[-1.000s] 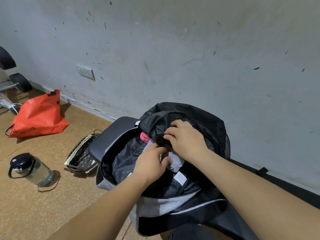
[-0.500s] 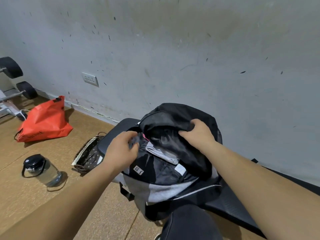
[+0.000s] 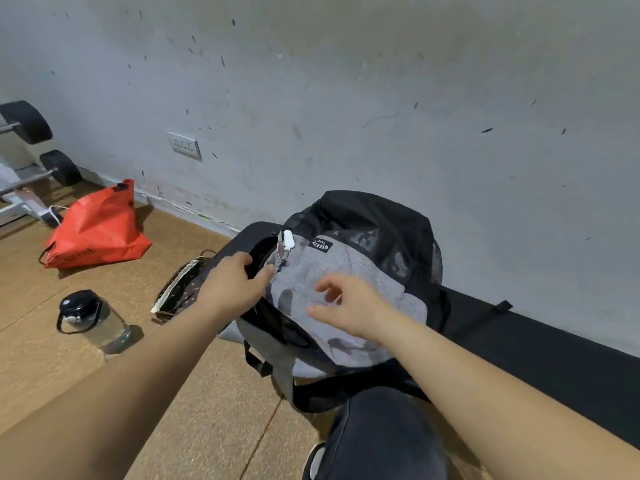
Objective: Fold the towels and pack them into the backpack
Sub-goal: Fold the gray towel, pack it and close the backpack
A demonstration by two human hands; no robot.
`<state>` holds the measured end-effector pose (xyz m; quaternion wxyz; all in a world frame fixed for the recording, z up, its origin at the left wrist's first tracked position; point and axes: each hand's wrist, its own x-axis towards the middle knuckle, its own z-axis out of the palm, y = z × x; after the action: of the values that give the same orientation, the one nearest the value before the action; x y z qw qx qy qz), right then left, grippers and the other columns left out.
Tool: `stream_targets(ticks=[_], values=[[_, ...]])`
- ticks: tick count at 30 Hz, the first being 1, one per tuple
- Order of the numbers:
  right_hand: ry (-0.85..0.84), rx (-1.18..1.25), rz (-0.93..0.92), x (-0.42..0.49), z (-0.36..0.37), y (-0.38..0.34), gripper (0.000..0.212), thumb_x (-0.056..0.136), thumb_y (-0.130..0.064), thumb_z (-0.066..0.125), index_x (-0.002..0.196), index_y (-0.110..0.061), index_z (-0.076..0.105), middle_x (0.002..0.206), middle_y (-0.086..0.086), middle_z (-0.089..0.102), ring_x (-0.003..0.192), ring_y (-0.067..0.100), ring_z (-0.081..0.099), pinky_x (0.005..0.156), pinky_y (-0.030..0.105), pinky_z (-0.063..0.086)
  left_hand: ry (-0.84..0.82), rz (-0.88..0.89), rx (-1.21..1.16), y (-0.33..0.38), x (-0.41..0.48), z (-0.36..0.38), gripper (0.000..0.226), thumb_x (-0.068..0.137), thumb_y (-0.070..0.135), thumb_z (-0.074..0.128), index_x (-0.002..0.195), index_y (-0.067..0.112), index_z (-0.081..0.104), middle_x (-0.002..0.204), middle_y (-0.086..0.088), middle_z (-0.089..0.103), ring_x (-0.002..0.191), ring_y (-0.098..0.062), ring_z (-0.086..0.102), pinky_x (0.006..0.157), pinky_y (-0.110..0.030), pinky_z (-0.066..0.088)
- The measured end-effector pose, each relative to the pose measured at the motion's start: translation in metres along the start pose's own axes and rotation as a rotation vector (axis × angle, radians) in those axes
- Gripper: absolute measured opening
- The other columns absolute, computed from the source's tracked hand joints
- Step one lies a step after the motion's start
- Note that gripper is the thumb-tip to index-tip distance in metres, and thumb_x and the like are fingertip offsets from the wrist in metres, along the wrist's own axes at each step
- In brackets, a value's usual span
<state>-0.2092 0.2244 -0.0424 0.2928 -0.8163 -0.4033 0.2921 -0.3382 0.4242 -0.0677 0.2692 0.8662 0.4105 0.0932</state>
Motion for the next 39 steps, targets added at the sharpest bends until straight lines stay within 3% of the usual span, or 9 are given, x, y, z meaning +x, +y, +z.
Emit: stream_targets(ticks=[2,5,11,15,20,27,32,36,39], values=[[-0.153,-0.178,0.077,-0.001,0.007,0.018,0.078,0.075,-0.058,0.084,0.141,-0.026,0.059,0.139,-0.007,0.062,0.125,0.013,0.061,0.110,0.040,0.049,-0.130,-0.121,0.038,-0.013,-0.001,0.012,0.061,0.079,0.070,0.065,0.105,0.015,0.063,0.115,-0.008,0.067,0.097,-0.027,0.067,0.081,-0.039,0.057],[-0.308,-0.459,0.097,-0.007,0.019,0.038,0.067,0.074,-0.063,0.081,0.129,-0.027,0.067,0.133,-0.005,0.063,0.122,0.021,0.062,0.102,0.041,0.053,-0.192,-0.216,-0.022,-0.024,-0.005,0.025,0.040,0.073,0.045,0.074,0.089,0.012,0.058,0.094,-0.010,0.066,0.074,-0.025,0.061,0.064,-0.033,0.049],[-0.163,-0.550,0.141,0.000,0.002,0.035,0.061,0.080,-0.080,0.059,0.095,-0.023,0.073,0.096,-0.006,0.074,0.094,0.019,0.068,0.084,0.035,0.055,-0.163,-0.213,-0.139,-0.013,-0.021,0.034,0.046,0.083,0.012,0.068,0.123,0.018,0.046,0.097,-0.009,0.066,0.084,-0.027,0.068,0.066,-0.045,0.062],[0.070,-0.525,0.008,0.022,-0.008,0.031,0.051,0.096,-0.062,0.055,0.134,-0.030,0.062,0.135,-0.002,0.060,0.128,0.023,0.054,0.099,0.040,0.050,-0.346,-0.205,-0.355,-0.007,-0.034,0.032,0.068,0.078,0.005,0.070,0.134,0.032,0.042,0.095,-0.013,0.073,0.082,-0.032,0.074,0.065,-0.049,0.065],[-0.071,-0.559,-0.083,0.053,0.016,0.027,0.072,0.089,-0.068,0.058,0.154,-0.045,0.036,0.174,0.005,0.011,0.160,0.031,0.003,0.128,0.051,0.013,-0.263,-0.003,0.056,-0.001,-0.018,0.014,0.040,0.095,0.033,0.063,0.130,0.014,0.057,0.104,-0.011,0.075,0.086,-0.028,0.071,0.075,-0.039,0.060],[0.219,-0.522,-0.317,0.094,0.017,0.016,0.036,0.095,-0.048,0.056,0.121,-0.028,0.070,0.115,-0.006,0.069,0.117,0.022,0.057,0.099,0.041,0.050,0.007,0.044,0.011,-0.033,0.099,-0.007,0.040,0.103,0.003,0.043,0.134,0.013,0.067,0.138,-0.010,0.068,0.129,-0.030,0.061,0.109,-0.042,0.049],[0.065,-0.551,-0.321,0.140,0.004,0.013,0.043,0.099,-0.037,0.058,0.140,-0.024,0.059,0.146,0.001,0.055,0.145,0.021,0.041,0.117,0.036,0.036,-0.162,0.077,-0.131,-0.045,0.146,0.024,0.046,0.098,0.009,0.066,0.142,0.022,0.061,0.145,-0.002,0.063,0.123,-0.021,0.065,0.108,-0.044,0.053],[-0.019,-0.631,-0.255,0.174,0.004,0.016,0.074,0.095,-0.051,0.059,0.161,-0.034,0.030,0.171,-0.003,0.026,0.156,0.021,0.028,0.123,0.043,0.028,-0.203,0.270,-0.093,-0.031,0.153,0.055,0.045,0.093,0.008,0.070,0.135,0.025,0.066,0.123,0.006,0.072,0.086,0.013,0.065,0.088,-0.009,0.050],[-0.075,-0.776,-0.214,0.192,0.006,0.019,0.084,0.091,-0.059,0.056,0.163,-0.039,0.017,0.174,-0.007,0.015,0.150,0.022,0.038,0.116,0.047,0.032,-0.150,0.332,-0.057,-0.031,0.159,0.075,0.036,0.089,-0.001,0.064,0.118,0.018,0.074,0.107,-0.003,0.073,0.099,-0.013,0.070,0.092,-0.033,0.055]])
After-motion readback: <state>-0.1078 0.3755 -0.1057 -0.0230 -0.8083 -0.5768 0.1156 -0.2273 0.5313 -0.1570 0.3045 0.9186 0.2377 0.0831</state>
